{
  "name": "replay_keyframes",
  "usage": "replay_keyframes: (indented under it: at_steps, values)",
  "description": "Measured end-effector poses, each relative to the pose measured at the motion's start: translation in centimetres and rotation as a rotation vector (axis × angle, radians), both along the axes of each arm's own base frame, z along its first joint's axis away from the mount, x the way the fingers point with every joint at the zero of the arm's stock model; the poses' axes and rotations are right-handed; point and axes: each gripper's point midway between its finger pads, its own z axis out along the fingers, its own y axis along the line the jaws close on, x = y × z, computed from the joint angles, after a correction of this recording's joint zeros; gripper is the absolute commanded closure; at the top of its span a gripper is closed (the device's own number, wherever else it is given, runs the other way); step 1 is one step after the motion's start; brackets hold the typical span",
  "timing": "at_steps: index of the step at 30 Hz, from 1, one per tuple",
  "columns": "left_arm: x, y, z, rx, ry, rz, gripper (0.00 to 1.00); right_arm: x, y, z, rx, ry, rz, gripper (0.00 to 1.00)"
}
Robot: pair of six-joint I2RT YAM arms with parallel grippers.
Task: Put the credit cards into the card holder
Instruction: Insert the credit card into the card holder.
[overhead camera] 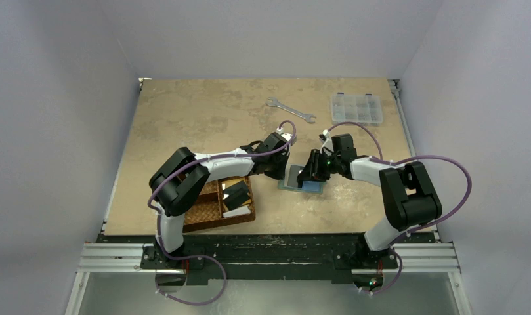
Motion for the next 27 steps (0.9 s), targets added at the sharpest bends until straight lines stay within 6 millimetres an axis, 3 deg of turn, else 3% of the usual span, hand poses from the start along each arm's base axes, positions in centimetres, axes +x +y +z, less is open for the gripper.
replay_keyframes:
  at_steps: [8,19,27]
  values:
    - [0.0,0.0,0.0,0.000,-0.001,0.000,0.96,0.3,1.4,0.3,-0.043,-0.015,0.019,0.59]
    - [0.3,0.0,0.1,-0.001,-0.009,-0.009,0.95,0.2,1.3,0.7,-0.104,-0.049,0.028,0.50]
    - [0.2,0.0,0.1,-0.004,-0.006,-0.011,0.95,-0.1,2.4,0.8,-0.121,-0.067,0.049,0.50]
